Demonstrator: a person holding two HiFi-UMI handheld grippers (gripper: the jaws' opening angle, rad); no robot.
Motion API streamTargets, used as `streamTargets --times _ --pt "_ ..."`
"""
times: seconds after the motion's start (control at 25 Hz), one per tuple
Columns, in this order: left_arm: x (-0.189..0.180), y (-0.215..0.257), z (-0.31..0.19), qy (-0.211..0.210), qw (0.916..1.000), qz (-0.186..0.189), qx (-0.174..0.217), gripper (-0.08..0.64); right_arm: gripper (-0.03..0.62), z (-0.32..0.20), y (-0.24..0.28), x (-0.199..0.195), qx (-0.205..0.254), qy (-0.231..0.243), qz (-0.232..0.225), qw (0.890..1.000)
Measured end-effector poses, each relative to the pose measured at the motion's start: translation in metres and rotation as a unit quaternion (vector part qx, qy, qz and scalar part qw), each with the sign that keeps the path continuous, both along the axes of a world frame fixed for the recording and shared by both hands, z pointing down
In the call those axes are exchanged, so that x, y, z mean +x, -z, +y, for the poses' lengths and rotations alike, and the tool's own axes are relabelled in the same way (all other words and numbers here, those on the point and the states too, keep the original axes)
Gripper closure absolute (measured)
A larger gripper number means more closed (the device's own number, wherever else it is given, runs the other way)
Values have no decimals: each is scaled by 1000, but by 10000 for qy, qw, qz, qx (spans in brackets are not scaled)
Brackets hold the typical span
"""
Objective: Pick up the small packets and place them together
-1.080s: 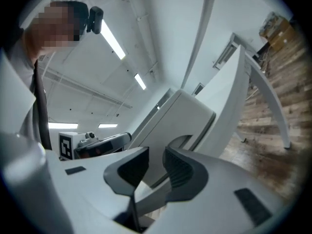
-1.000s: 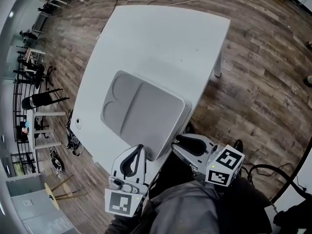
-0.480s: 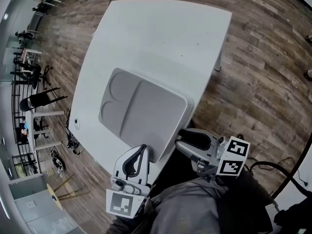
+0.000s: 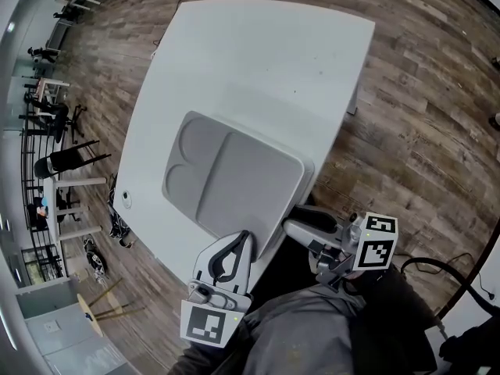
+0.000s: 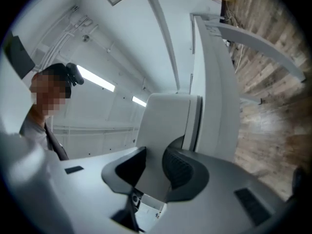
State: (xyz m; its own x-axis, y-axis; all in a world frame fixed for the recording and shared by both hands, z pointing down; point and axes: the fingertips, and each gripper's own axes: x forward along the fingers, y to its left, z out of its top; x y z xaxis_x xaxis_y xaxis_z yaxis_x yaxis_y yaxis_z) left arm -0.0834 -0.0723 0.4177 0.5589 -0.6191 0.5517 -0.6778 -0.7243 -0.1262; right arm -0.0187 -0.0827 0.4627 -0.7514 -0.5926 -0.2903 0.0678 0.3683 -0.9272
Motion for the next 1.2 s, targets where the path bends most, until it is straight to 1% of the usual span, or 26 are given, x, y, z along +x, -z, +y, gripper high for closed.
streamTargets --times 0.08,0.16,0.52,0.72,0.8,0.84,0.88,0.96,1.0,1.04,1.2 --pt "0 -2 1 -66 9999 -99 5 563 468 1 0 0 4 61 -117 9999" --pt "1 -3 2 -101 9998 -173 6 563 478 1 0 0 36 81 -44 10000" --pt "-1 -3 0 105 9995 -281 7 563 498 20 2 16 64 154 -42 9999" --pt "0 -5 -1 232 9995 -216 5 563 497 29 0 25 23 199 161 9997" --pt "0 -5 -2 267 9995 -169 -38 563 488 29 -1 24 -52 226 348 9991" --pt "1 -6 -3 272 9995 -156 -71 563 488 30 -2 24 -68 264 522 9983" --pt "2 -7 -4 266 9995 -152 -105 563 480 31 -3 22 -47 328 754 9966" --pt "5 -6 -4 291 9994 -72 -183 563 307 35 -1 20 44 519 1239 9909" --pt "7 -5 -4 326 9992 14 -221 563 284 36 1 20 29 581 1394 9885" --pt "8 -3 -3 351 9990 87 -244 563 263 35 3 21 -66 582 1457 9876" --pt "18 -2 4 309 9989 198 -285 563 261 20 1 31 -768 352 1349 9873"
